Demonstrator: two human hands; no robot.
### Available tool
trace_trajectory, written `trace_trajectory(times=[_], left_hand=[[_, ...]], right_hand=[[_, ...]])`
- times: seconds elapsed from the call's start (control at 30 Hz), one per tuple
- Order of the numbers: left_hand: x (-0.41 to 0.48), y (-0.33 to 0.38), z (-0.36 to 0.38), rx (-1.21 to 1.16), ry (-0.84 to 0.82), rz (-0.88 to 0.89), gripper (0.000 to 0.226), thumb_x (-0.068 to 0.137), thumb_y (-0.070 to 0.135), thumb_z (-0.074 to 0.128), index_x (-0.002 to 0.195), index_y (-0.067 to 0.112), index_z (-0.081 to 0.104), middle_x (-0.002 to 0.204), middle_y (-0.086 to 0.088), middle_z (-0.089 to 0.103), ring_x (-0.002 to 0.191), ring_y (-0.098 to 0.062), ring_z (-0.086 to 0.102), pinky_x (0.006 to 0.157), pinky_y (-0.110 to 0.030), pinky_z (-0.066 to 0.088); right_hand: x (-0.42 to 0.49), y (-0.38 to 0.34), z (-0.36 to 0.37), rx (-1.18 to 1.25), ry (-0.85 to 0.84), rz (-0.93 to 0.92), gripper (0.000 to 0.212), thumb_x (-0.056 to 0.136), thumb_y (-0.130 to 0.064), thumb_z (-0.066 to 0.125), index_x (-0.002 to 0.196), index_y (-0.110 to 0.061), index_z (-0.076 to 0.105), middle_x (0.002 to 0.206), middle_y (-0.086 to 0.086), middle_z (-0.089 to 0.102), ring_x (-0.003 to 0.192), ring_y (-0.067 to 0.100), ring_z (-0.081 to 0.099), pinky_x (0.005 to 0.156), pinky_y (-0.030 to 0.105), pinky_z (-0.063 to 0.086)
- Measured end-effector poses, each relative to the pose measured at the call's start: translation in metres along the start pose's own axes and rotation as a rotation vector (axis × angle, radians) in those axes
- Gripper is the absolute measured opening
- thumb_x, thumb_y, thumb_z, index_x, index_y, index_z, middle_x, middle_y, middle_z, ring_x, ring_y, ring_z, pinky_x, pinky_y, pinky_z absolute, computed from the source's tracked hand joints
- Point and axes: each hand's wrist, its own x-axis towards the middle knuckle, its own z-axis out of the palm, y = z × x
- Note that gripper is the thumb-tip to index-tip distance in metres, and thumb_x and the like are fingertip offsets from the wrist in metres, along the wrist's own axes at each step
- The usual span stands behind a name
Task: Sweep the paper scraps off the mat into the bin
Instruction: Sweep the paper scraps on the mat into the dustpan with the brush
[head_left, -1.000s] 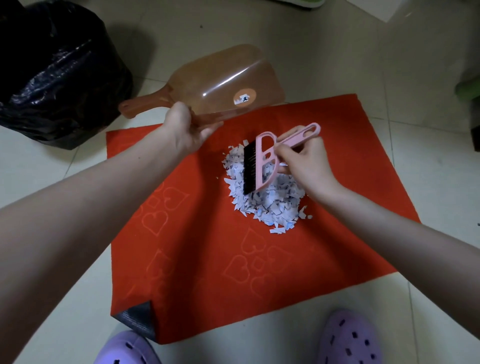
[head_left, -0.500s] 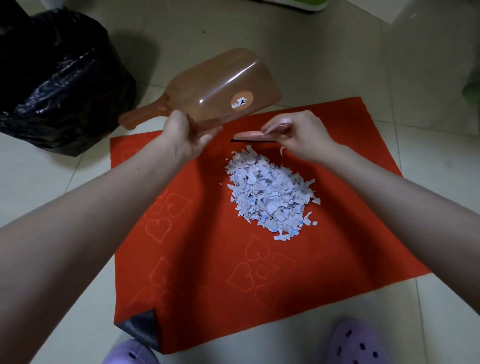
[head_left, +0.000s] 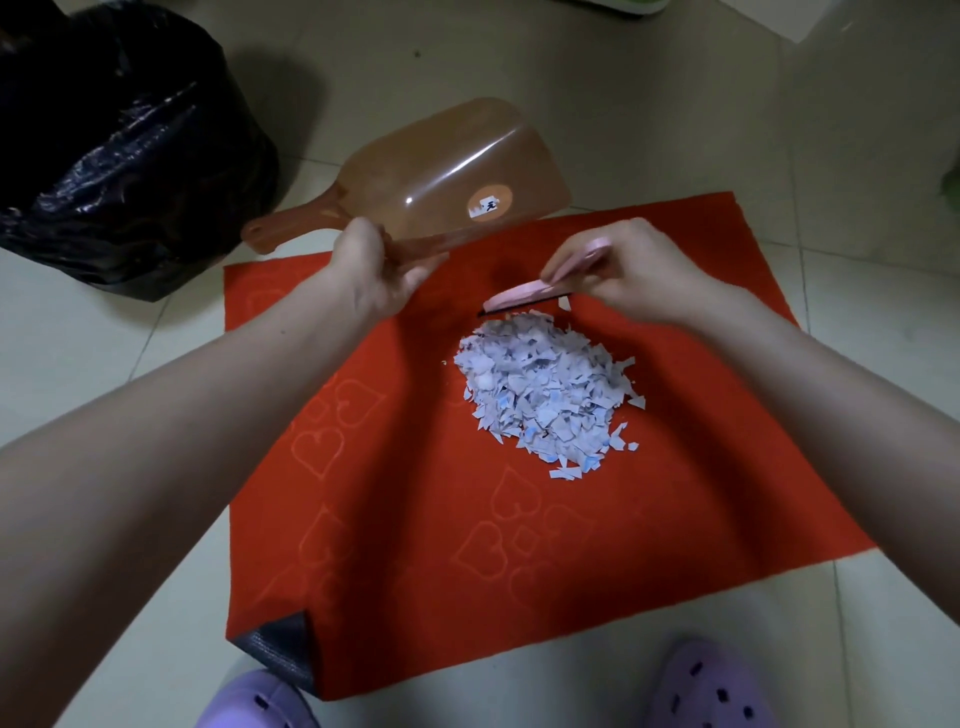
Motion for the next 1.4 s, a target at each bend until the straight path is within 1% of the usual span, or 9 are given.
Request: trace_trajectory(times=[0.23, 0.37, 0.6, 0.83, 0.93, 1.03, 1.17, 1.3, 1.4], left_hand=[[0.001, -0.010, 0.007, 0.045, -0.014, -0.018, 0.028, 0.100, 0.011, 0.028, 0.098, 0.004, 0.055, 0.096, -0.015, 0.066, 0.105, -0.032, 0.066, 0.075, -0.043, 0.058], [0.001, -0.013, 0.011, 0.045, -0.014, -0.023, 0.031, 0.100, 0.012, 0.026, 0.114, 0.003, 0.051, 0.104, -0.018, 0.067, 0.096, -0.033, 0.068, 0.069, -0.045, 0.059], [-0.006, -0.019, 0.015, 0.055, -0.013, -0.024, 0.030, 0.100, 0.010, 0.026, 0.115, 0.001, 0.050, 0.109, -0.020, 0.066, 0.102, -0.033, 0.067, 0.074, -0.044, 0.058], [-0.021, -0.027, 0.022, 0.155, -0.055, -0.032, 0.034, 0.100, 0.011, 0.031, 0.124, 0.005, 0.054, 0.103, -0.017, 0.068, 0.098, -0.031, 0.068, 0.069, -0.041, 0.060], [-0.032, -0.028, 0.024, 0.219, -0.085, -0.006, 0.033, 0.100, 0.008, 0.034, 0.125, 0.006, 0.055, 0.110, -0.014, 0.069, 0.102, -0.029, 0.068, 0.075, -0.041, 0.060], [-0.044, -0.030, 0.016, 0.302, -0.053, 0.082, 0.033, 0.099, 0.008, 0.034, 0.124, 0.006, 0.055, 0.106, -0.012, 0.068, 0.097, -0.027, 0.068, 0.068, -0.035, 0.061], [-0.055, -0.036, -0.021, 0.297, 0.063, 0.176, 0.030, 0.098, 0.005, 0.031, 0.104, 0.014, 0.059, 0.096, -0.007, 0.066, 0.089, -0.021, 0.064, 0.075, -0.037, 0.058], [-0.066, -0.034, -0.066, 0.071, 0.071, 0.099, 0.026, 0.104, 0.023, 0.031, 0.109, 0.014, 0.054, 0.109, -0.009, 0.064, 0.095, -0.020, 0.065, 0.073, -0.035, 0.058], [-0.074, -0.034, -0.087, 0.034, 0.016, 0.055, 0.044, 0.101, 0.045, 0.028, 0.118, 0.014, 0.055, 0.118, -0.007, 0.065, 0.097, -0.011, 0.066, 0.078, -0.032, 0.057]], right_hand=[[0.003, 0.040, 0.009, -0.034, 0.288, 0.230, 0.015, 0.081, -0.024, 0.066, 0.092, -0.033, 0.072, 0.099, -0.008, 0.073, 0.100, 0.020, 0.066, 0.087, 0.040, 0.052], [-0.002, 0.038, 0.024, -0.132, 0.194, 0.270, 0.022, 0.085, -0.019, 0.064, 0.098, -0.035, 0.071, 0.106, -0.006, 0.072, 0.105, 0.022, 0.064, 0.086, 0.038, 0.051], [-0.048, 0.028, 0.023, 0.100, 0.331, 0.192, 0.012, 0.082, -0.024, 0.069, 0.091, -0.031, 0.073, 0.091, -0.013, 0.072, 0.088, 0.012, 0.068, 0.080, 0.040, 0.054], [-0.078, 0.033, 0.017, 0.076, 0.482, 0.346, 0.017, 0.079, -0.030, 0.058, 0.091, -0.027, 0.070, 0.080, 0.003, 0.072, 0.069, 0.024, 0.064, 0.065, 0.041, 0.052], [-0.080, 0.026, 0.016, 0.109, 0.487, 0.348, 0.014, 0.082, -0.014, 0.061, 0.090, -0.021, 0.070, 0.082, 0.004, 0.072, 0.067, 0.023, 0.064, 0.064, 0.032, 0.051], [-0.081, 0.019, 0.013, 0.193, 0.501, 0.373, 0.016, 0.082, -0.006, 0.060, 0.089, -0.016, 0.070, 0.079, 0.001, 0.069, 0.060, 0.005, 0.058, 0.054, 0.008, 0.041], [-0.081, 0.011, 0.008, 0.268, 0.585, 0.379, 0.018, 0.081, -0.004, 0.057, 0.082, -0.021, 0.063, 0.072, -0.007, 0.063, 0.060, -0.010, 0.056, 0.055, 0.003, 0.037], [-0.075, -0.007, 0.001, 0.308, 0.550, 0.292, 0.019, 0.082, -0.001, 0.056, 0.086, -0.019, 0.063, 0.073, -0.014, 0.060, 0.061, -0.001, 0.056, 0.053, 0.008, 0.039], [-0.067, -0.022, -0.002, 0.256, 0.477, 0.216, 0.017, 0.087, -0.005, 0.053, 0.093, -0.014, 0.066, 0.081, -0.007, 0.062, 0.059, 0.004, 0.053, 0.053, 0.011, 0.036]])
